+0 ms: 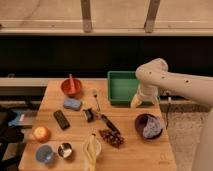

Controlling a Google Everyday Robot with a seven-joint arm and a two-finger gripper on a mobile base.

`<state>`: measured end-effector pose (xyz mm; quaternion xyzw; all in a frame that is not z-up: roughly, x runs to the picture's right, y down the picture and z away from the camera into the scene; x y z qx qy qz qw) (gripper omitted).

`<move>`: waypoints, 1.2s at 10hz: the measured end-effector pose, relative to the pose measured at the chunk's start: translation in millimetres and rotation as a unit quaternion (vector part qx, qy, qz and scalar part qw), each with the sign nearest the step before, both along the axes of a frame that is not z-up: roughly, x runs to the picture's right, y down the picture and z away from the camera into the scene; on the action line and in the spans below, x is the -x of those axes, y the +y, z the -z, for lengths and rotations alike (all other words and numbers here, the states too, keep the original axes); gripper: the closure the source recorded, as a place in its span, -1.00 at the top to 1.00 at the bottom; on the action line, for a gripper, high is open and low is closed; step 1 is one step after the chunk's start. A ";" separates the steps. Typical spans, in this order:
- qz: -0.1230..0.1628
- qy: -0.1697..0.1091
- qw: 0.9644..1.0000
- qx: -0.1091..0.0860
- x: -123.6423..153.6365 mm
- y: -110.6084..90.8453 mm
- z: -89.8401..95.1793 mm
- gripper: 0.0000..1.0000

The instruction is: Place sponge in plastic cup

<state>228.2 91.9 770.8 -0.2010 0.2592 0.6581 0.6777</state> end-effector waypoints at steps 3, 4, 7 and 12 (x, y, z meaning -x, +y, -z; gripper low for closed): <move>0.000 0.000 1.000 0.000 0.0 0.0 0.0 0.60; 0.000 0.000 1.000 0.000 0.1 -0.1 0.0 0.60; 0.019 -0.013 1.000 -0.001 7.8 -3.6 1.6 0.60; 0.087 -0.064 0.994 -0.011 64.1 -26.6 3.0 0.60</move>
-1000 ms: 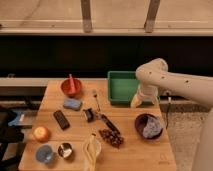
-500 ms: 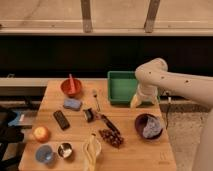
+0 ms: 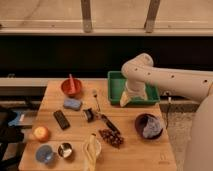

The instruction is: Place sponge in plastic cup

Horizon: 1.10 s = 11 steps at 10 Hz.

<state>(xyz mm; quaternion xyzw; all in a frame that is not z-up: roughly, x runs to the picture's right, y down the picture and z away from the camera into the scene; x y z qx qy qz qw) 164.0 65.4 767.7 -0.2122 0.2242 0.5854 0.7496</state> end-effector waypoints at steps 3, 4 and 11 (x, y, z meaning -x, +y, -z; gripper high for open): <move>0.053 -0.054 0.997 -0.013 55.5 -14.8 3.8 0.60; 0.074 -0.073 0.994 -0.018 76.8 -17.6 5.5 0.60; 0.258 -0.222 0.940 -0.022 243.0 -16.5 13.6 0.60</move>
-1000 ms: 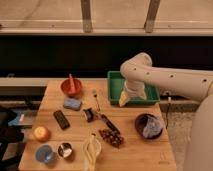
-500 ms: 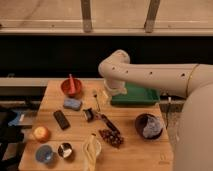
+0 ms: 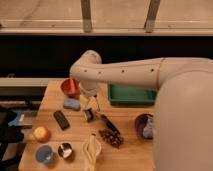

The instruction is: Place sponge in plastic cup

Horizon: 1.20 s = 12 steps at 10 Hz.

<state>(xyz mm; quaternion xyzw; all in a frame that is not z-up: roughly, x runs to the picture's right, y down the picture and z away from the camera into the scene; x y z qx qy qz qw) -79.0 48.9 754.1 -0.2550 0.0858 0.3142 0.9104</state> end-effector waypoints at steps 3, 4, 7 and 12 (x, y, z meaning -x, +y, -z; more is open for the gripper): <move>0.068 -0.028 0.997 0.002 42.5 14.8 5.2 0.60; 0.066 -0.026 0.997 0.002 39.3 14.3 4.5 0.60; 0.069 -0.025 0.997 0.005 41.3 15.6 4.2 0.60; 0.096 -0.027 0.994 0.035 59.8 14.8 -43.8 0.60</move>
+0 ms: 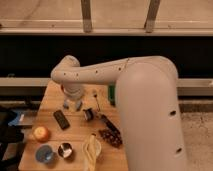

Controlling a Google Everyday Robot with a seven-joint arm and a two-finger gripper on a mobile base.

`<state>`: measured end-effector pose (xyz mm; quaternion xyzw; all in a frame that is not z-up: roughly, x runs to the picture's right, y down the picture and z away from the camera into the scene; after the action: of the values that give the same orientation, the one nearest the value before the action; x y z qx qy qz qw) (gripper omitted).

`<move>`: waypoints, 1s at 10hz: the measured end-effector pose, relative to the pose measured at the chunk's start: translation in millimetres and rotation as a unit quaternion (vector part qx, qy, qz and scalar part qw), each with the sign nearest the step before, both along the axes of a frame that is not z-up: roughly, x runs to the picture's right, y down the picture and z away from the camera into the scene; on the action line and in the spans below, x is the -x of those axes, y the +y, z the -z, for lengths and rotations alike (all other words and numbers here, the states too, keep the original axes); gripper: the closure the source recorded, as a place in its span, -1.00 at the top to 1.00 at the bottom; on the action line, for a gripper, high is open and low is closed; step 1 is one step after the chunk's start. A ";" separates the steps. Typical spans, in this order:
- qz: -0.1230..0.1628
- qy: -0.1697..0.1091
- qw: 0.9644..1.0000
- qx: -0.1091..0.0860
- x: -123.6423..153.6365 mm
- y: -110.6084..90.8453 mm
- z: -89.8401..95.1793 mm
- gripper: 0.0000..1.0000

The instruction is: Place sponge in plastic cup

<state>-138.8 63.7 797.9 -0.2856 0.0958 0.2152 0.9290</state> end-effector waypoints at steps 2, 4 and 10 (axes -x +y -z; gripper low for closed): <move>0.019 -0.006 1.000 0.002 7.2 -9.8 -10.7 0.60; 0.044 -0.020 0.999 0.004 24.6 -17.8 -21.6 0.60; 0.077 -0.034 0.996 0.028 47.2 -6.4 -55.8 0.60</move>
<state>-185.9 57.3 853.7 -0.3101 0.0915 0.1299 0.9373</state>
